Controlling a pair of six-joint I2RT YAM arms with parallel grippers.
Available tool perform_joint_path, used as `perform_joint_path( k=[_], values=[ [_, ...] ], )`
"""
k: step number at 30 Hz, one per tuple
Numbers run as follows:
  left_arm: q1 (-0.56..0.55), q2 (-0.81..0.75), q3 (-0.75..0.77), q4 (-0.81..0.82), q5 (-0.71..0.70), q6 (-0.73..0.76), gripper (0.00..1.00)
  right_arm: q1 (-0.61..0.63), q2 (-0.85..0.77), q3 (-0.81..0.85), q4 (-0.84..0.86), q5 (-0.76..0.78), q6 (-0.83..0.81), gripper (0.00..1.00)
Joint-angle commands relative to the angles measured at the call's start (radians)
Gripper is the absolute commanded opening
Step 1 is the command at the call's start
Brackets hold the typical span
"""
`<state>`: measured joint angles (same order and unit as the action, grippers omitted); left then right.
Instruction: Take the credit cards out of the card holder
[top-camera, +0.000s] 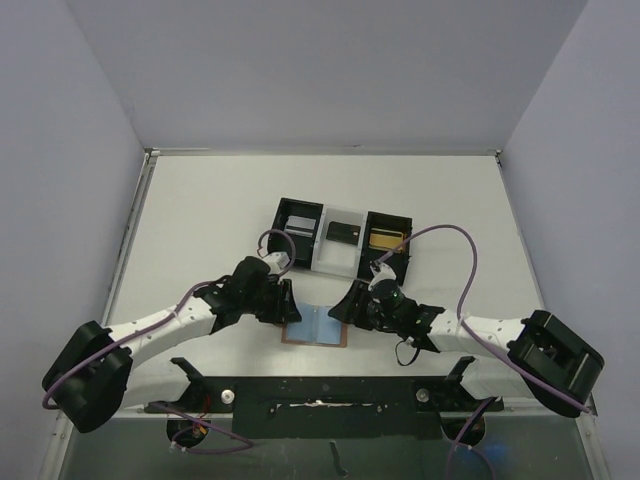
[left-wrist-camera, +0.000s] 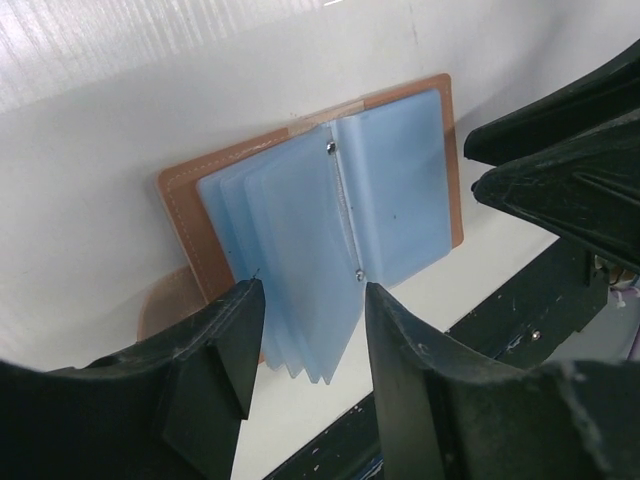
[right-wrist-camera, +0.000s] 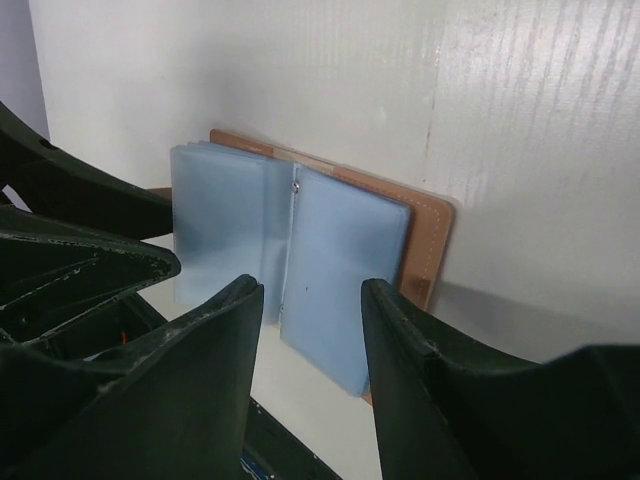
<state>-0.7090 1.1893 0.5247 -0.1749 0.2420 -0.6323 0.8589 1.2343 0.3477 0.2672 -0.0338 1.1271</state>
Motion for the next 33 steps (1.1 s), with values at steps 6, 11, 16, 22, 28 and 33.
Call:
perform_joint_path(
  k=[6,11,16,22,28,33],
  values=[
    [-0.016,0.030,0.069,-0.023,-0.045,0.055,0.31,0.006,0.056,0.011,-0.056,0.003,-0.009,0.42],
    [-0.029,0.063,0.056,0.001,-0.035,0.044,0.21,0.006,0.094,0.013,-0.018,-0.021,-0.008,0.39],
    [-0.051,0.090,0.049,0.000,-0.050,0.039,0.09,0.005,0.116,0.026,0.074,-0.066,-0.017,0.24],
    [-0.059,0.093,0.037,0.012,-0.070,0.027,0.04,0.006,0.127,0.046,0.144,-0.111,-0.023,0.17],
    [-0.062,0.097,0.028,0.042,-0.062,0.011,0.01,0.006,0.152,0.062,0.225,-0.161,-0.015,0.12],
    [-0.066,0.101,0.029,0.045,-0.069,0.008,0.00,0.006,0.181,0.074,0.264,-0.192,-0.001,0.09]
  ],
)
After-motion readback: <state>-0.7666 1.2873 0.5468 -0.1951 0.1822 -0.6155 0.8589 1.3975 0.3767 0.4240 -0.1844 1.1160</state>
